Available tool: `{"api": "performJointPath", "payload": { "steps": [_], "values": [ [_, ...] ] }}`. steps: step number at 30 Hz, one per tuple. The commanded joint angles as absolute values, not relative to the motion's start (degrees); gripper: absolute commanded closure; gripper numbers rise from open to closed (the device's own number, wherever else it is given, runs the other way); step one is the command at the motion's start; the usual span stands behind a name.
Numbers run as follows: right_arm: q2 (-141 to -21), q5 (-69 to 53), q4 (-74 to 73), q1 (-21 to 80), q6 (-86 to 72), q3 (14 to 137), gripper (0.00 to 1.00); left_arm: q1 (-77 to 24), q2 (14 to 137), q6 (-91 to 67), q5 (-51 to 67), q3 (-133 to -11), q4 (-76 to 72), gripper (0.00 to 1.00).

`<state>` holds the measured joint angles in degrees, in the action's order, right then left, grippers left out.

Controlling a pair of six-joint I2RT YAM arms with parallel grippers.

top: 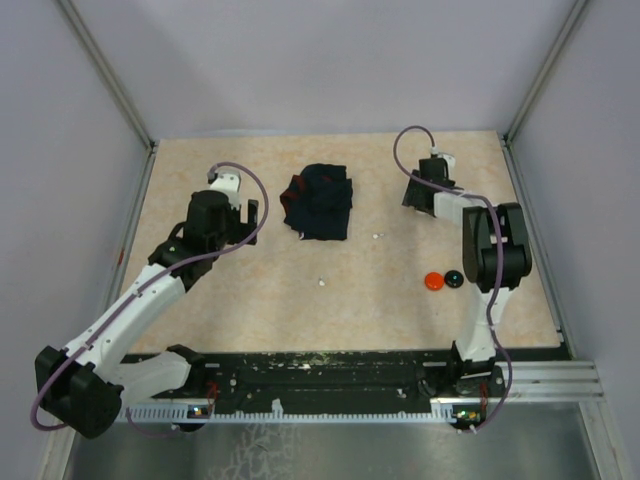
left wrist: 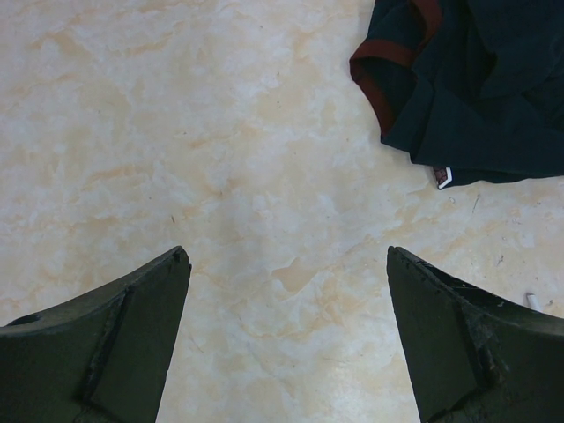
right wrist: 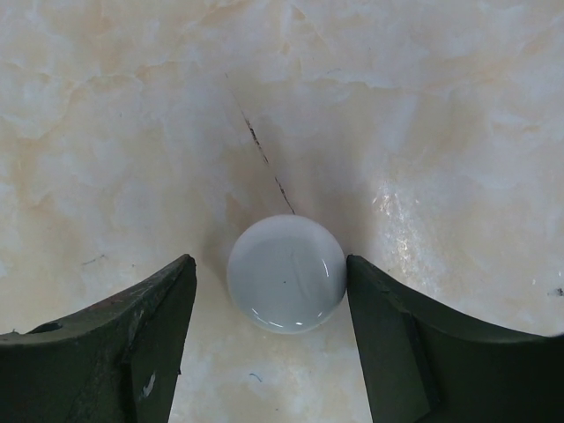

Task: Insert the wireless bluetooth earbuds into the charging case
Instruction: Pick up the charging case at the center of the board.

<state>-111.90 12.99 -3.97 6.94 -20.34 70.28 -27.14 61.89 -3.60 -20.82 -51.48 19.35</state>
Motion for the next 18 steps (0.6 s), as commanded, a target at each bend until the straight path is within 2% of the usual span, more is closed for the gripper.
{"api": "performJointPath", "payload": {
  "steps": [1, 6, 18],
  "values": [
    [-113.83, 13.12, -7.36, 6.59, -19.43, 74.52, 0.32, -26.64, 62.05, -3.25, -20.10, -51.28, 18.98, 0.03],
    [-115.15, 12.87, -8.95, 6.59, -19.25, 76.15, 0.33, -26.66, 62.05, -3.18, -19.87, -51.22, 18.98, 0.03],
    [-109.33, 11.09, -8.14, 8.09, -15.05, 71.68, 0.46, -26.53, 61.70, -3.56, -17.34, -51.41, 18.98, 0.04]
  ]
}}
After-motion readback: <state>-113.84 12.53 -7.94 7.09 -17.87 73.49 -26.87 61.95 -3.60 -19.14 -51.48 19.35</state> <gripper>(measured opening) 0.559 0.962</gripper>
